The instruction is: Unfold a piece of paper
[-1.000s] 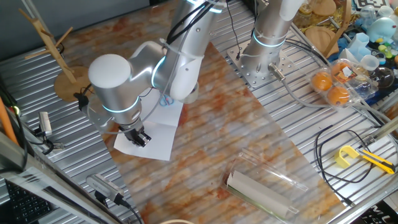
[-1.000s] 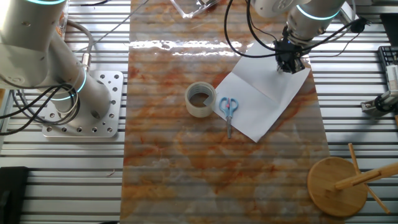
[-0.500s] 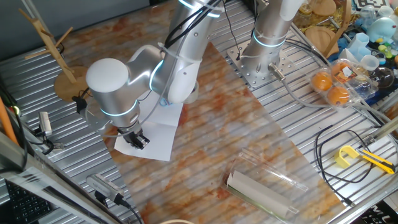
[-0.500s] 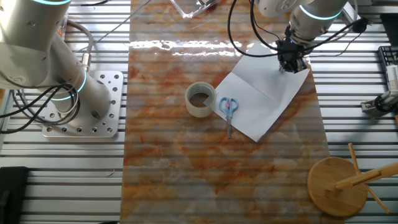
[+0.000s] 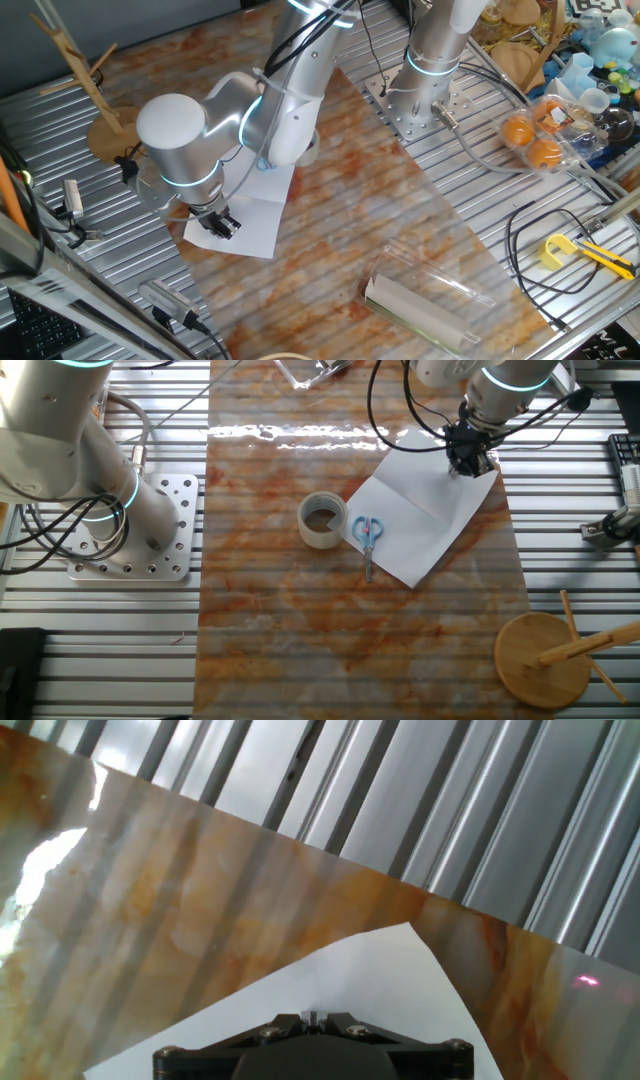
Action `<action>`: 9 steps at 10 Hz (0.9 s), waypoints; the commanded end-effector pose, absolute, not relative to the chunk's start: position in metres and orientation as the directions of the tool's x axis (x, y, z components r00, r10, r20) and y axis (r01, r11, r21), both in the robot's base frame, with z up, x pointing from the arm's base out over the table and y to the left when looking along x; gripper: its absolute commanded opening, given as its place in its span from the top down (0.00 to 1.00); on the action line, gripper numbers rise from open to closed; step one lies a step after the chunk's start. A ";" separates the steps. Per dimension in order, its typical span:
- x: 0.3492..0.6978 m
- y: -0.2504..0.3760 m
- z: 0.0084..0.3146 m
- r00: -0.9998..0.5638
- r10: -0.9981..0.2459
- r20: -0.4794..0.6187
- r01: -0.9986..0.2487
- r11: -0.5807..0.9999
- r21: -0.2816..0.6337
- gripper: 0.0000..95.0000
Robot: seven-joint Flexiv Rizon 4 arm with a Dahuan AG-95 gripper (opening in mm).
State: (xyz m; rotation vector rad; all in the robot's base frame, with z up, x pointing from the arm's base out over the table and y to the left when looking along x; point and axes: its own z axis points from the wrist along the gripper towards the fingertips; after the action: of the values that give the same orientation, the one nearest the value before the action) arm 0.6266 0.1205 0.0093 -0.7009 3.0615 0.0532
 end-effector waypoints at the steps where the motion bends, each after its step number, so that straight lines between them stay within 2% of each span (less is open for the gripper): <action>1: 0.626 0.122 0.008 -0.898 -0.439 0.010 -0.438 0.898 0.041 1.00; 9: 0.607 0.132 0.013 -0.896 -0.442 0.034 -0.440 0.897 0.046 1.00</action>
State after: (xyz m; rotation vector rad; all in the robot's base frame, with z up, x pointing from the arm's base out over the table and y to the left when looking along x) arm 0.6051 0.1308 0.0139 -0.7226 3.1034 0.0611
